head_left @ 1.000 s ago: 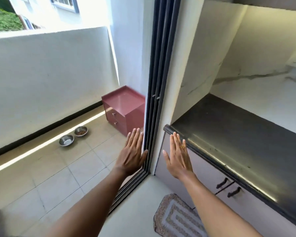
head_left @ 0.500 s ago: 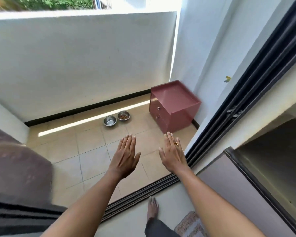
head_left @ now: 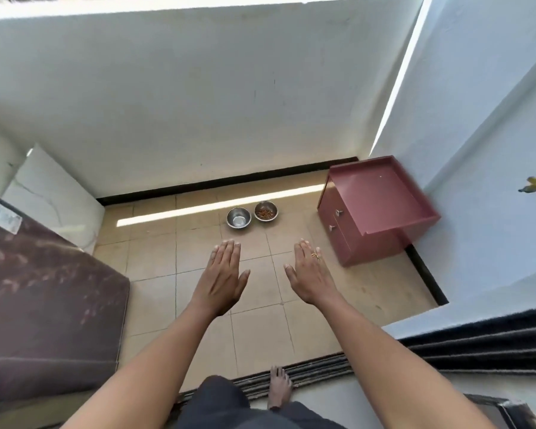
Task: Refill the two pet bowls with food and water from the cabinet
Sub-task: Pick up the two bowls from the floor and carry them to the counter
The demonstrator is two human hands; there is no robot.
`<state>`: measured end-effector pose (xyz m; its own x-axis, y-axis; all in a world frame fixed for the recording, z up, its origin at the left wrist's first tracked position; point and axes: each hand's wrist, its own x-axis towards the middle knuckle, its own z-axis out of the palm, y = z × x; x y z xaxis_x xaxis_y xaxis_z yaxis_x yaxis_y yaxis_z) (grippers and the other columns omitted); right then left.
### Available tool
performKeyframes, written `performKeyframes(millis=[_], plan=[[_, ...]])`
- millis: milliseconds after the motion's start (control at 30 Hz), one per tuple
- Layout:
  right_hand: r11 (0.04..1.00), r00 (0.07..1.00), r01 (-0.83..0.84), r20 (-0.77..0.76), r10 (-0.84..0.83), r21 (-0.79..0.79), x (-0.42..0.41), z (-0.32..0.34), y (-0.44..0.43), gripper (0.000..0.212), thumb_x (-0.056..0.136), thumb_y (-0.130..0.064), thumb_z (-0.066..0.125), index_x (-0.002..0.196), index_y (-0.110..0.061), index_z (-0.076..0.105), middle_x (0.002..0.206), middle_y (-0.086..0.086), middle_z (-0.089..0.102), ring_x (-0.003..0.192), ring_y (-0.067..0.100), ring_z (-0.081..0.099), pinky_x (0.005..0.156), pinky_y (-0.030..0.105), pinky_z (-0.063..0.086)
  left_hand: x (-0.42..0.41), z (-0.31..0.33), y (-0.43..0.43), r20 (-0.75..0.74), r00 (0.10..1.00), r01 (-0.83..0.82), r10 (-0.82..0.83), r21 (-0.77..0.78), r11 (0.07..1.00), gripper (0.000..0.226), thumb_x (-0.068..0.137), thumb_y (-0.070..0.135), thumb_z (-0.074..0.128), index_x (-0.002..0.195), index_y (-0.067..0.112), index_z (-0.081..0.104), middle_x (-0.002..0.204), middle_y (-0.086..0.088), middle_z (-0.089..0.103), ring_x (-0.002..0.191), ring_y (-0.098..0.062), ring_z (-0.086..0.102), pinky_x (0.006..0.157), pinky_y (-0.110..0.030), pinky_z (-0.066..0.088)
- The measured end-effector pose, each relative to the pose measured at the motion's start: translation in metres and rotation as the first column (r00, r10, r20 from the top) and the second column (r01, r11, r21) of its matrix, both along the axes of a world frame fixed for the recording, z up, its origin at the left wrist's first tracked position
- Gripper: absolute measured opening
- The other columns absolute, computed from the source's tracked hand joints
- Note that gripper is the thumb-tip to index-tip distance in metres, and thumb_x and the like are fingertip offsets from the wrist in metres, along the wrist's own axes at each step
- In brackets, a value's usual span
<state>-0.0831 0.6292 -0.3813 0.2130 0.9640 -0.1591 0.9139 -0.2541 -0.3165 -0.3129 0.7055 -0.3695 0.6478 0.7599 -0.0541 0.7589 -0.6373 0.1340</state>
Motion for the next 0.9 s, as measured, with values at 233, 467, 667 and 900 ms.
performKeyframes(millis=[233, 467, 667, 900], plan=[[0.995, 0.998, -0.067, 0.015, 0.068, -0.074, 0.004, -0.009, 0.092, 0.061, 0.108, -0.037, 0.041, 0.157, -0.004, 0.028, 0.169, 0.016, 0.025, 0.159, 0.028, 0.018, 0.130, 0.049, 0.012, -0.003, -0.014, 0.087, -0.029, 0.998, -0.056, 0.055, -0.044, 0.997, 0.074, 0.101, 0.047, 0.022, 0.156, -0.002, 0.027, 0.162, -0.021, 0.031, 0.153, -0.033, 0.025, 0.127, -0.046, 0.018], [0.989, 0.999, 0.026, 0.033, -0.021, -0.145, 0.018, -0.041, 0.198, 0.053, 0.108, -0.035, 0.042, 0.152, -0.007, 0.034, 0.166, 0.016, 0.030, 0.156, 0.028, 0.024, 0.128, 0.049, 0.018, -0.005, -0.046, 0.219, -0.042, 0.999, -0.005, 0.001, -0.095, 0.995, 0.078, 0.099, 0.050, 0.015, 0.156, -0.002, 0.028, 0.161, -0.022, 0.033, 0.152, -0.034, 0.028, 0.127, -0.046, 0.018], [0.975, 0.994, 0.112, 0.002, -0.113, -0.191, 0.028, -0.057, 0.276, 0.055, 0.107, -0.033, 0.045, 0.152, -0.004, 0.036, 0.165, 0.020, 0.031, 0.156, 0.032, 0.027, 0.127, 0.052, 0.020, 0.001, -0.057, 0.317, -0.079, 0.995, 0.049, -0.061, -0.145, 0.988, 0.078, 0.099, 0.051, 0.014, 0.156, -0.001, 0.027, 0.161, -0.021, 0.032, 0.152, -0.033, 0.028, 0.127, -0.046, 0.017], [0.961, 0.990, 0.119, -0.040, -0.133, -0.249, 0.049, -0.085, 0.356, 0.051, 0.106, -0.035, 0.046, 0.148, -0.006, 0.040, 0.162, 0.019, 0.036, 0.149, 0.034, 0.036, 0.123, 0.052, 0.024, 0.033, -0.082, 0.405, -0.086, 0.994, 0.053, -0.070, -0.188, 0.981, 0.075, 0.100, 0.050, 0.016, 0.154, 0.000, 0.030, 0.158, -0.021, 0.037, 0.149, -0.035, 0.033, 0.125, -0.049, 0.022]])
